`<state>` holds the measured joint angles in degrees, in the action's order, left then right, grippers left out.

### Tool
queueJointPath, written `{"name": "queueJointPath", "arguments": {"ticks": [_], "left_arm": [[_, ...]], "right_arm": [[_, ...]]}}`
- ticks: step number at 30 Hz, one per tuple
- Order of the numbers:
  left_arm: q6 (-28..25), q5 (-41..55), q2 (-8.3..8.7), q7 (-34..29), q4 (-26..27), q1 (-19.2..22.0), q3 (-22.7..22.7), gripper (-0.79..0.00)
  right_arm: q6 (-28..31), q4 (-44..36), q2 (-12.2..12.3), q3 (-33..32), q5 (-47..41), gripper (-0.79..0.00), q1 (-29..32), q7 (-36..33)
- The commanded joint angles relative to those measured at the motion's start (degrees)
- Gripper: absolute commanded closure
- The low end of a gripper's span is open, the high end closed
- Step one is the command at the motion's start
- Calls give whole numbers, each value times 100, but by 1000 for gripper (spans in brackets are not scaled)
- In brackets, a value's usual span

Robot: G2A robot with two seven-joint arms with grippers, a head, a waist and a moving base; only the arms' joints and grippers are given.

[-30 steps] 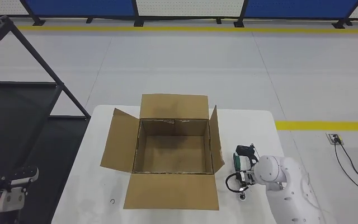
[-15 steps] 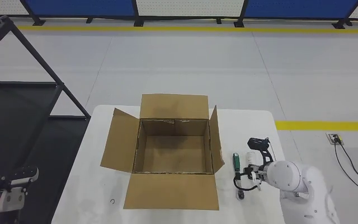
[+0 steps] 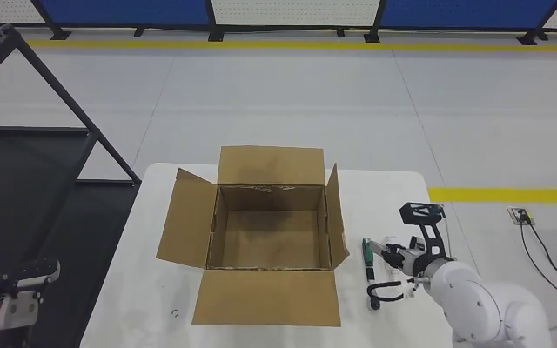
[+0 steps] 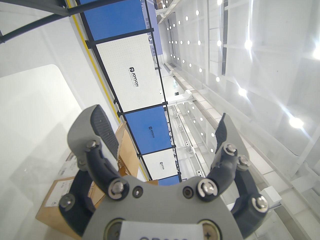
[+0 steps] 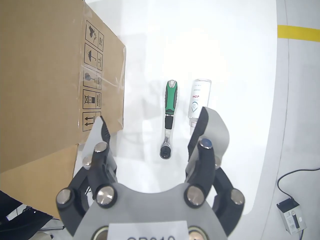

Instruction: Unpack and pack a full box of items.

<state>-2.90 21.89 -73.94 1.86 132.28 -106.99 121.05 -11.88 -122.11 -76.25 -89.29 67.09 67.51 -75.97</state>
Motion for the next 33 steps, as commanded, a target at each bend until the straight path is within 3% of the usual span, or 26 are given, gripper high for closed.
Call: {"name": "queueJointPath", "arguments": {"ticks": [1,8,11,16,22,31,33], "left_arm": [[0,0,0,0,0,0,0,-785],[0,0,0,0,0,0,0,-785],[0,0,0,0,0,0,0,-785],[0,0,0,0,0,0,0,-785],[0,0,0,0,0,0,0,-785],[0,0,0,0,0,0,0,-785],[0,0,0,0,0,0,0,-785]], "right_arm": [[-1,0,0,0,0,-785,0,0],[86,84,2,62,-3,-785,97,266],[-217,415,1,31,48,-785,3,352],[-71,1263,28,37,-121,-785,-492,-87],[72,1999,33,299,-239,-785,-814,-63],[236,2589,80,622,149,-785,-1076,-672],[281,2589,91,662,223,-714,-1056,-741]]}}
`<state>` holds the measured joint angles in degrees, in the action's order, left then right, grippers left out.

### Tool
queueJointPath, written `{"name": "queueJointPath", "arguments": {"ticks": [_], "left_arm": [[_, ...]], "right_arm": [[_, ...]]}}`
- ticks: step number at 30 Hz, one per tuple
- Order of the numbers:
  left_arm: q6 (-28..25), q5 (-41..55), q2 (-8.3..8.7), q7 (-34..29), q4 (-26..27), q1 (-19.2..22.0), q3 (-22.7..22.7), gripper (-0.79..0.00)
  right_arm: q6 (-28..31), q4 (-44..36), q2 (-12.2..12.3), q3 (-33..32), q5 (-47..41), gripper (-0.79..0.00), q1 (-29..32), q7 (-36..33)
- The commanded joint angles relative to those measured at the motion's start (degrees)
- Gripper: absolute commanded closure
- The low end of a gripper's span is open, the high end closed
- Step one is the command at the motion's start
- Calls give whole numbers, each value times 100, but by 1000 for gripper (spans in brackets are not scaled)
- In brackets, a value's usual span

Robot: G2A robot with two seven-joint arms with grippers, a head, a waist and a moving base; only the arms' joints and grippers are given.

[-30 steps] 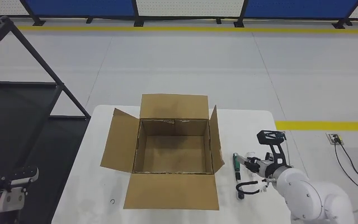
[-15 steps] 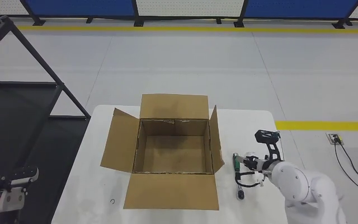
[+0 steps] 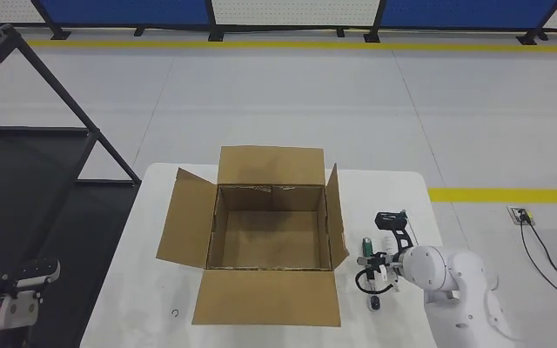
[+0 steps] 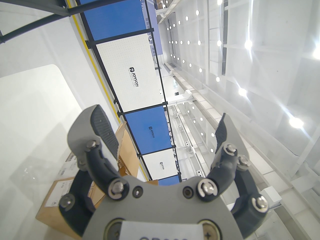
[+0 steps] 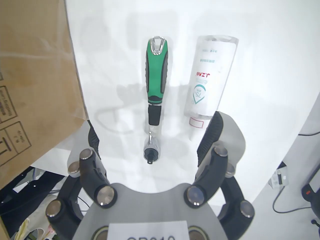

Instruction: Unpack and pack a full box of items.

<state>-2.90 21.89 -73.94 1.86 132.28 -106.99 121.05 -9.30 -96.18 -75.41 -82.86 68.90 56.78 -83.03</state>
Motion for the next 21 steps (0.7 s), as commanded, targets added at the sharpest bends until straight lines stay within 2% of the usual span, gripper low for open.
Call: {"name": "queueJointPath", "arguments": {"ticks": [1,2,4,5,7,9,14,21], "left_arm": [[0,0,0,0,0,0,0,-785],[0,0,0,0,0,0,0,-785],[0,0,0,0,0,0,0,-785],[0,0,0,0,0,0,0,-785],[0,0,0,0,0,0,0,-785],[0,0,0,0,0,0,0,-785],[0,0,0,0,0,0,0,-785],[0,0,0,0,0,0,0,-785]], "right_arm": [[51,-22,13,33,66,-683,38,-54],[105,-46,18,45,52,-659,67,-77],[155,-92,31,70,121,-502,118,-112],[166,-117,33,86,130,-468,138,-96],[180,-244,38,115,141,-465,221,39],[177,-377,41,110,62,-385,317,124],[210,-432,61,122,57,-379,358,-14],[155,38,46,347,10,-366,83,-57]]}}
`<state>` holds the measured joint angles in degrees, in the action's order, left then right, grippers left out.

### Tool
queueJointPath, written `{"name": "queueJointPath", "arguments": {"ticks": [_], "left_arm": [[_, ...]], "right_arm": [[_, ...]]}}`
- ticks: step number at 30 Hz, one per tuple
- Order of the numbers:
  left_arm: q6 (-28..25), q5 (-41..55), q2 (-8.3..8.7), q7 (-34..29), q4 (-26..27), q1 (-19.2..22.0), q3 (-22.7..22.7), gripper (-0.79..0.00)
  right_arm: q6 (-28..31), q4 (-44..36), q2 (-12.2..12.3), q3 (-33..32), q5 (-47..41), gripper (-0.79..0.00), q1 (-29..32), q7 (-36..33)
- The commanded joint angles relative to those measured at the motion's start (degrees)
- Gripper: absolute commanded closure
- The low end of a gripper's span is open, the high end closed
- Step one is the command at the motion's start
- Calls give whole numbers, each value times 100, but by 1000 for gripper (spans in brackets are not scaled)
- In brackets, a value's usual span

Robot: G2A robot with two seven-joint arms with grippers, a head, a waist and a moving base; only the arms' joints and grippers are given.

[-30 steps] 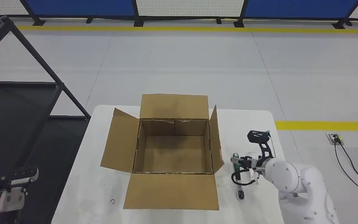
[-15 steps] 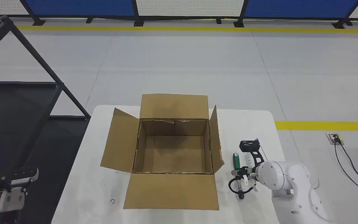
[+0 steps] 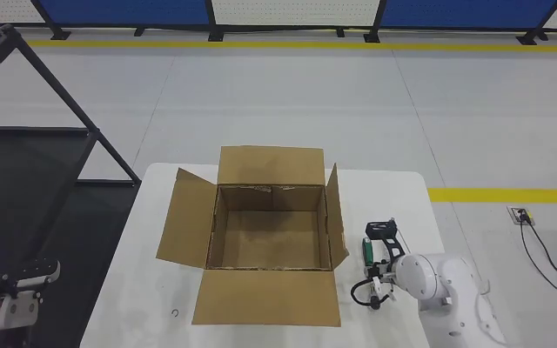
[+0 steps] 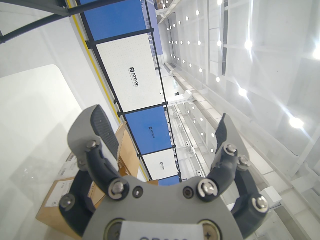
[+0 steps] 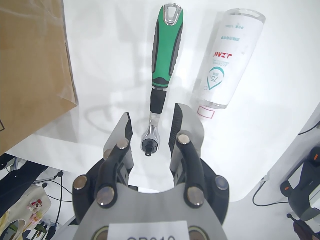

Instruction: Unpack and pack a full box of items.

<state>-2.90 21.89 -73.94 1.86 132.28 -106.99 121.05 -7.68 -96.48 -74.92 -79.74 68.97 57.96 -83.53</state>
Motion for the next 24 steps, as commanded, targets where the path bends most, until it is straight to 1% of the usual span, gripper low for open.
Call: {"name": "queueJointPath", "arguments": {"ticks": [1,8,13,18,24], "left_arm": [[0,0,0,0,0,0,0,-785],[0,0,0,0,0,0,0,-785],[0,0,0,0,0,0,0,-785],[0,0,0,0,0,0,0,-785],[0,0,0,0,0,0,0,-785]], "right_arm": [[0,148,-5,81,17,-366,-81,-31],[-78,705,-25,312,90,-366,-409,-80],[-101,1187,-30,320,5,-354,-635,-1],[-19,1507,-27,314,-146,-342,-761,67],[14,1699,-23,353,-234,-314,-844,111]]}}
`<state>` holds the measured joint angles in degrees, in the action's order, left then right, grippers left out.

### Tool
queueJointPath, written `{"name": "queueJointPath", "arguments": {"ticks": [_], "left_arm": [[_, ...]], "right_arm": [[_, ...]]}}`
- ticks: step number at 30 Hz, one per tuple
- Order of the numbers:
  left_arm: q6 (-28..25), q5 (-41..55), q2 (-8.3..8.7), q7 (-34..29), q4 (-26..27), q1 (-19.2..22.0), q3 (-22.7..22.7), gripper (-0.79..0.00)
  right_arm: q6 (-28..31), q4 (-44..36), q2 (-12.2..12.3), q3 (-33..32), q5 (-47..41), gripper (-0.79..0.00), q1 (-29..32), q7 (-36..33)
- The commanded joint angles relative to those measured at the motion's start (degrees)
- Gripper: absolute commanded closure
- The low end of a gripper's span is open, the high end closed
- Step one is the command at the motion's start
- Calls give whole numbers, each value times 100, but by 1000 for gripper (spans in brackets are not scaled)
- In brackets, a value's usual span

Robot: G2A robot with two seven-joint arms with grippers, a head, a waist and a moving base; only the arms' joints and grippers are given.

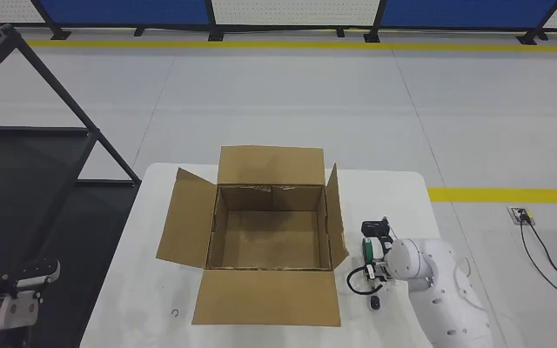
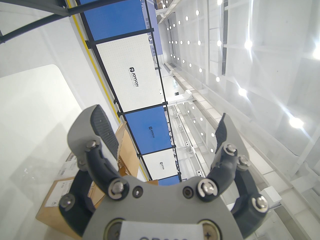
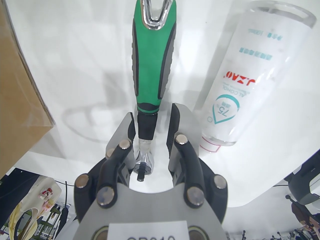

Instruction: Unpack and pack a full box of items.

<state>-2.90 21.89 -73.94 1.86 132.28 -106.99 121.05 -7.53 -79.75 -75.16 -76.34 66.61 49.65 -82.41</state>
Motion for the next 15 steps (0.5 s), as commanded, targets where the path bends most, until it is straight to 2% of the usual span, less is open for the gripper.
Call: {"name": "queueJointPath", "arguments": {"ticks": [1,8,10,15], "left_arm": [[0,0,0,0,0,0,0,-785],[0,0,0,0,0,0,0,-785],[0,0,0,0,0,0,0,-785],[0,0,0,0,0,0,0,-785]], "right_arm": [[1,50,2,22,-10,-311,-24,-4],[-34,95,12,61,-43,-120,-50,8],[-66,95,18,45,-46,0,-52,25],[-154,-228,55,-149,-142,0,29,153]]}}
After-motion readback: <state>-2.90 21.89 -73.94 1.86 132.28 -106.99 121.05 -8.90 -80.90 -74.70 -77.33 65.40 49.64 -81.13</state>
